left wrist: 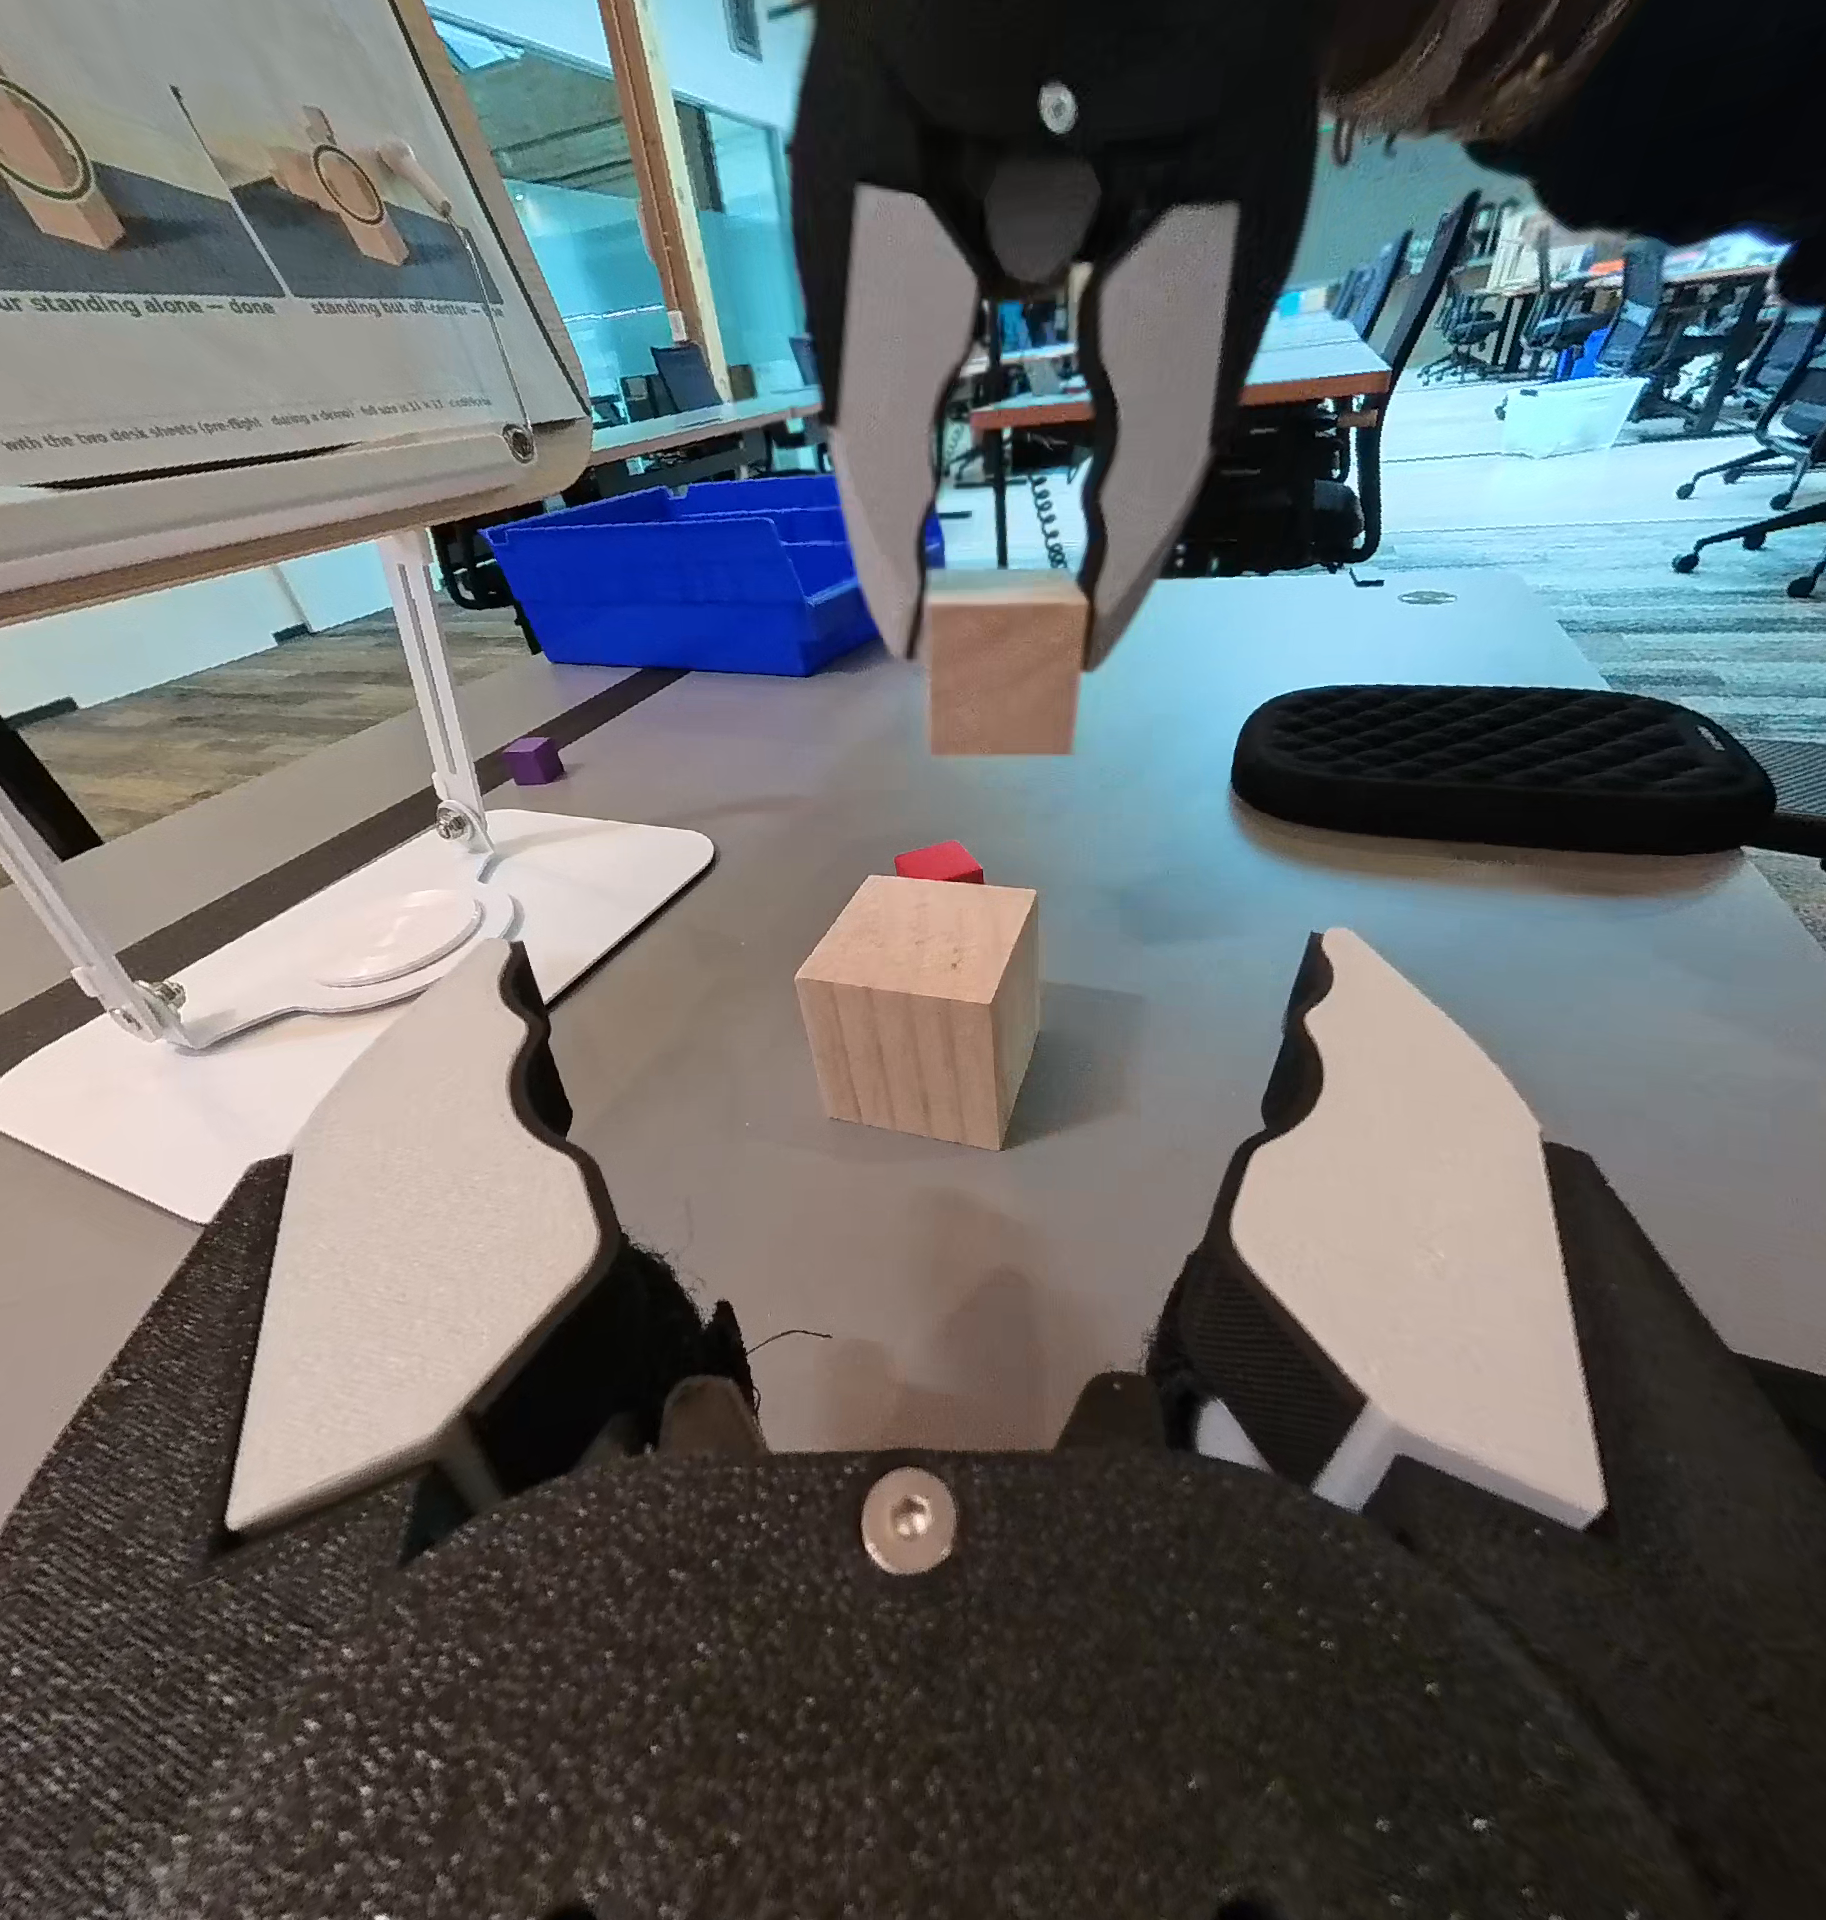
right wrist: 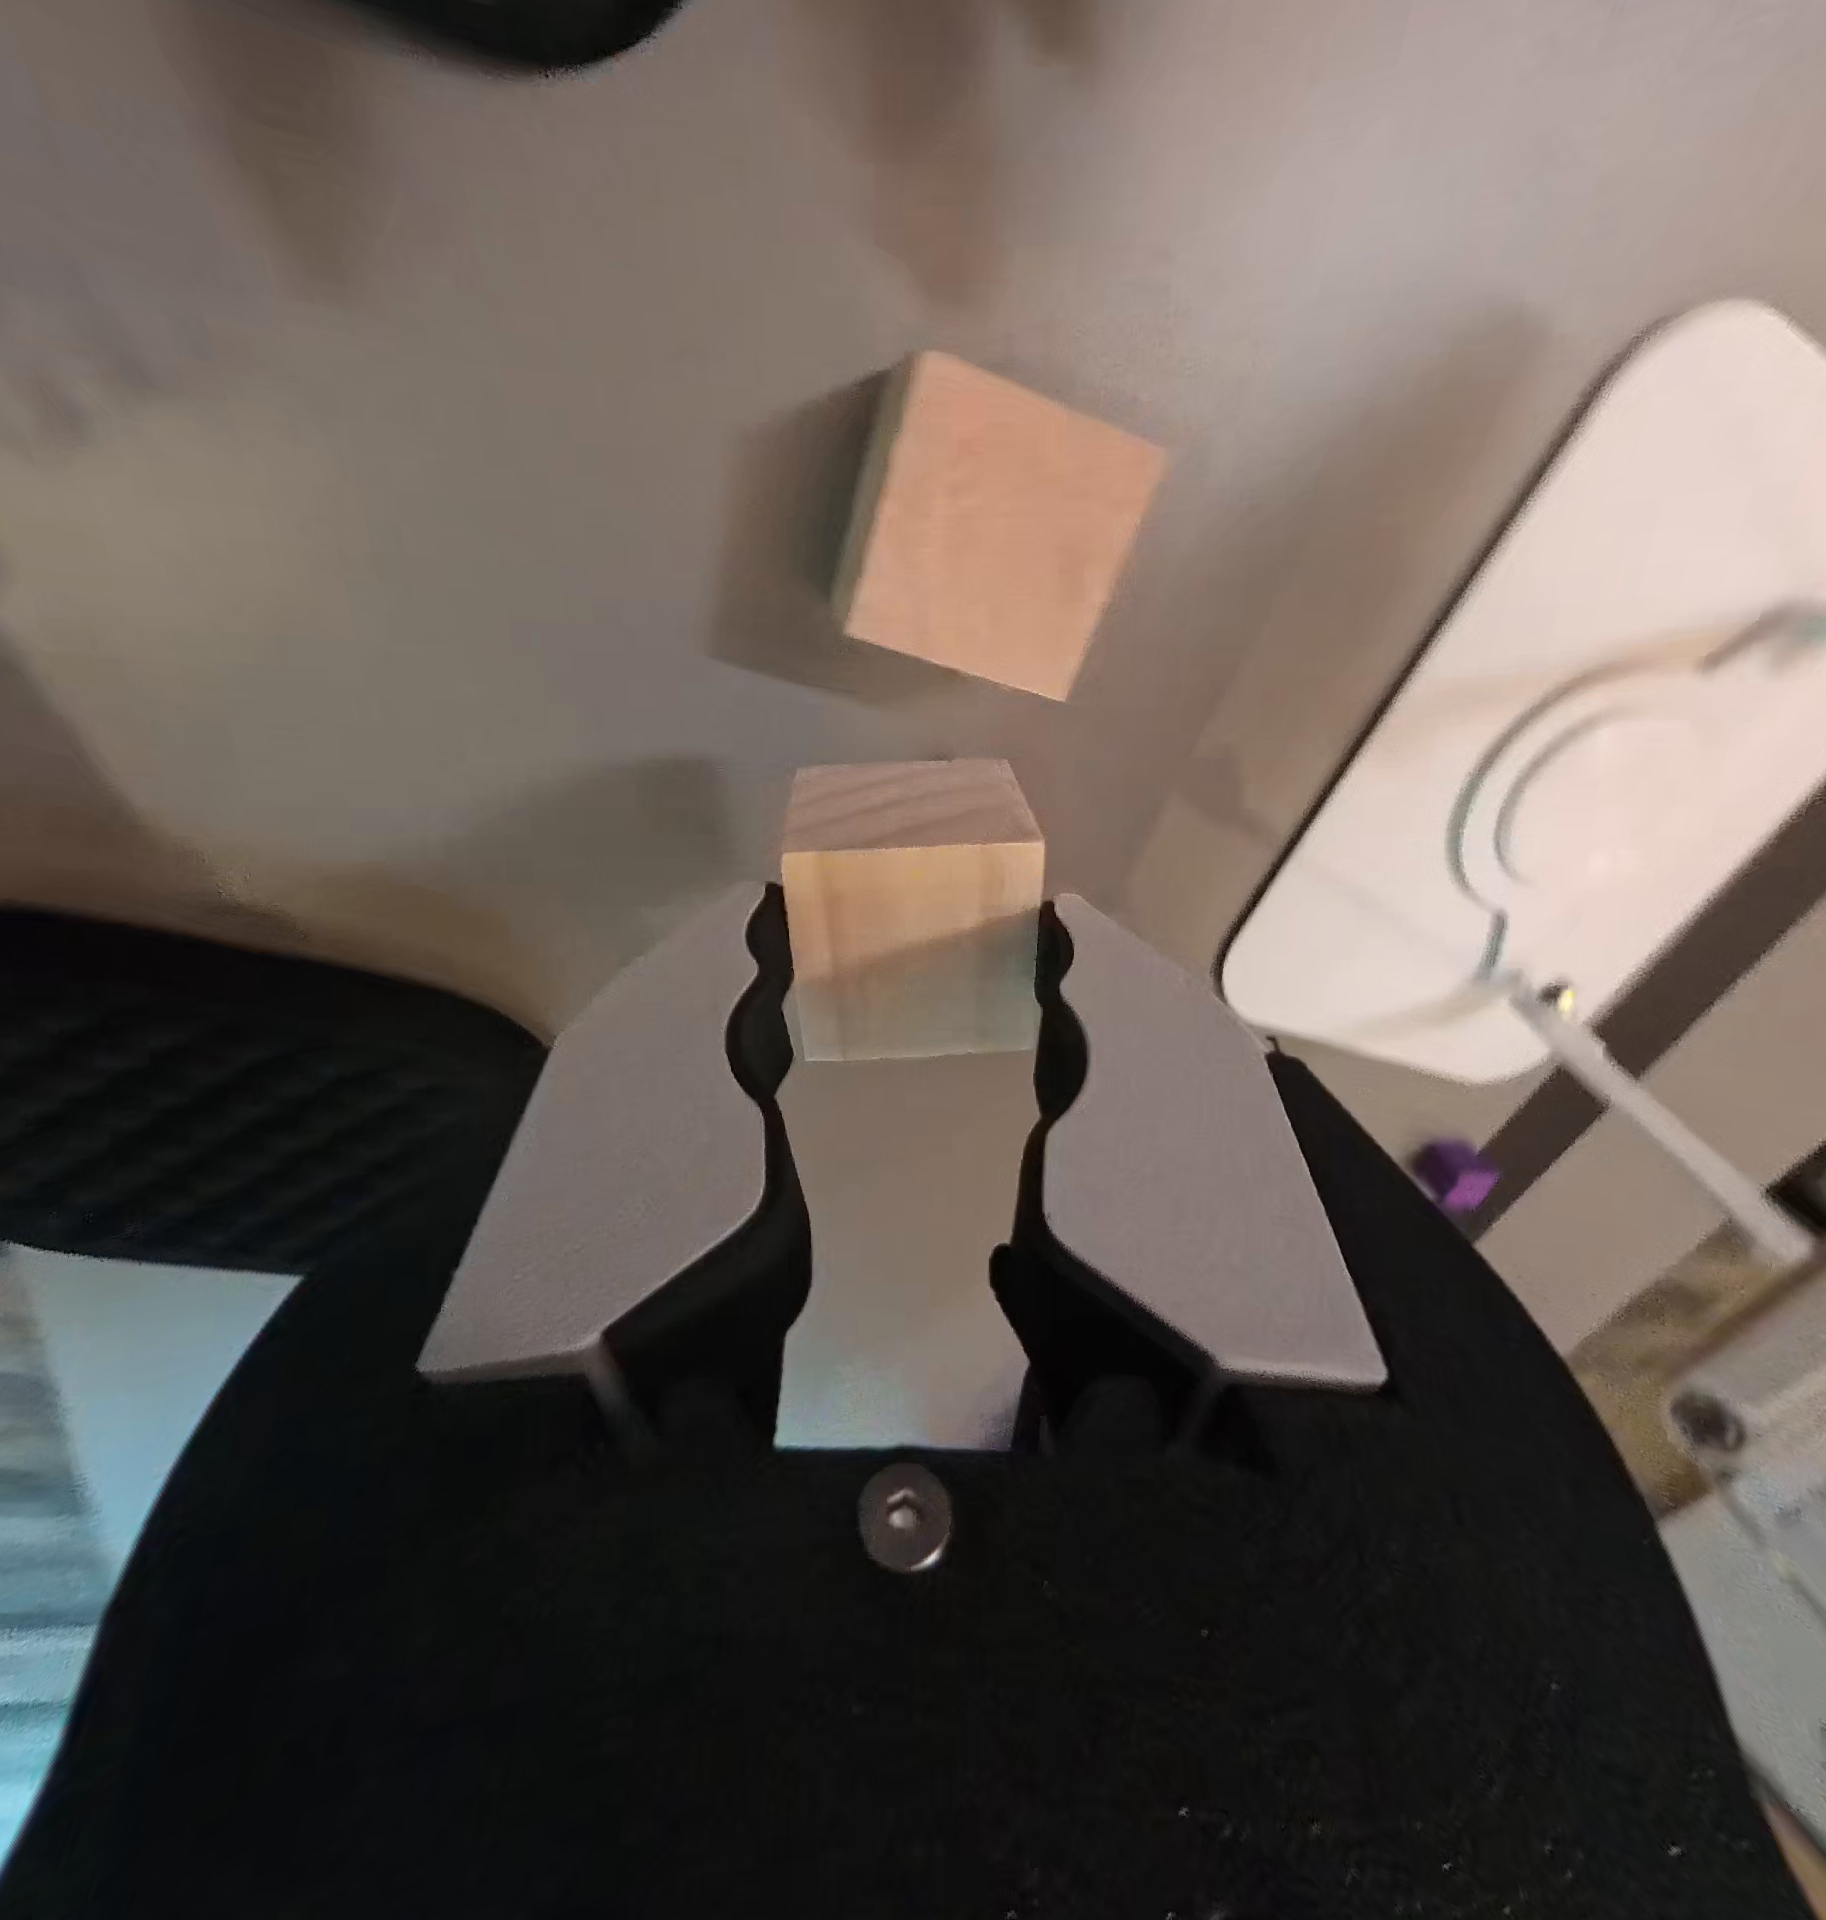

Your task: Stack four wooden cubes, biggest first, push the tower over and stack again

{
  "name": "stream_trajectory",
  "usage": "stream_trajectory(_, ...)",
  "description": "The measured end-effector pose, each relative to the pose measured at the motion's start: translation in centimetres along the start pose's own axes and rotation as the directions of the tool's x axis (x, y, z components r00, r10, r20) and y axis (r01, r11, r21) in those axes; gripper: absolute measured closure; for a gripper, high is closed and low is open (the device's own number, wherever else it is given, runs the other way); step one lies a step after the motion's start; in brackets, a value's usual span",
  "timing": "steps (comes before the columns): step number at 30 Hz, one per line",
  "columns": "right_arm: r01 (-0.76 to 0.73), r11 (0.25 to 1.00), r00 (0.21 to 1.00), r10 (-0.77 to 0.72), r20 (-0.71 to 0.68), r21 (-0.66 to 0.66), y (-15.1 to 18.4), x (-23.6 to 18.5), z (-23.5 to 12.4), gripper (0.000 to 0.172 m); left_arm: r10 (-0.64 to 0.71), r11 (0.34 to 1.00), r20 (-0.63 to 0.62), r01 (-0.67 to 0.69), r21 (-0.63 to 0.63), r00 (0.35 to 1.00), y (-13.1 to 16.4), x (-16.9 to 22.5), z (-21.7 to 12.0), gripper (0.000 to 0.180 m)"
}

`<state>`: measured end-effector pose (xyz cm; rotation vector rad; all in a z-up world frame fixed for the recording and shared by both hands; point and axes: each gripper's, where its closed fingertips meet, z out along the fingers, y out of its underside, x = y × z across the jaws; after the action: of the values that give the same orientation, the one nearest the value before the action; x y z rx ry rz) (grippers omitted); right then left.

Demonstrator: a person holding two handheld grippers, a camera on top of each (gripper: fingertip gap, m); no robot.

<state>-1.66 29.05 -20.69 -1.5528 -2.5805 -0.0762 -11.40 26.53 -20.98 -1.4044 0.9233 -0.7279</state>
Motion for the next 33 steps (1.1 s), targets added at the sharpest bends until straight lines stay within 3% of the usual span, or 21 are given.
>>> stream_trajectory(3,-0.194,0.980,0.981,0.194,-0.004,-0.046,-0.9,1.4,-0.7,0.127,0.011,1.000,0.000,-0.011,-0.008,1.000,0.1,0.1,0.1,0.049)
stream_trajectory(7,-0.289,0.954,0.957,0.288,-0.019,-0.084,-2.3,2.6,-0.4,0.127,0.016,1.000,0.000,-0.016,-0.016,1.000,0.2,0.2,0.1,0.049)
stream_trajectory(14,-0.310,0.946,0.949,0.314,0.030,-0.090,-4.4,2.5,0.9,0.127,0.006,1.000,0.005,-0.006,-0.020,1.000,0.2,0.0,0.2,0.049)
stream_trajectory(33,-0.373,0.927,0.925,0.375,0.057,-0.032,-5.0,2.2,3.1,0.127,0.004,1.000,0.003,-0.004,-0.026,1.000,0.3,0.0,0.2,0.051)
